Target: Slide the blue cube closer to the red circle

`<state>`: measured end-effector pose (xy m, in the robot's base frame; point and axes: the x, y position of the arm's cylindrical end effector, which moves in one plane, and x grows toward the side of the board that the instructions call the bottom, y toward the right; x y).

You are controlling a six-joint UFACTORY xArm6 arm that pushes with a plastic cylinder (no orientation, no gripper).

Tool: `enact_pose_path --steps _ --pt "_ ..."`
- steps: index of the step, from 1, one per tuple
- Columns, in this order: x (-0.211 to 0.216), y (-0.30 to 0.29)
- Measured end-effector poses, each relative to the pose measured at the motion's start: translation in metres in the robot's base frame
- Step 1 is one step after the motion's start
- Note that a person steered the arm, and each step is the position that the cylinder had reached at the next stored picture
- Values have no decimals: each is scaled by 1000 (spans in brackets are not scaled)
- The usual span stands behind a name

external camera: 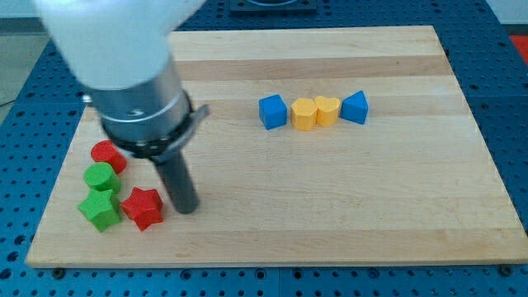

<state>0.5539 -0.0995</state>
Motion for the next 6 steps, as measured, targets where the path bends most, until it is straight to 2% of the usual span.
enact_pose_path --steps 1,3,4,5,6 --pt "1 7" --pt "2 -72" --pt "4 -75" --pt "-18 -12" --pt "-72 8"
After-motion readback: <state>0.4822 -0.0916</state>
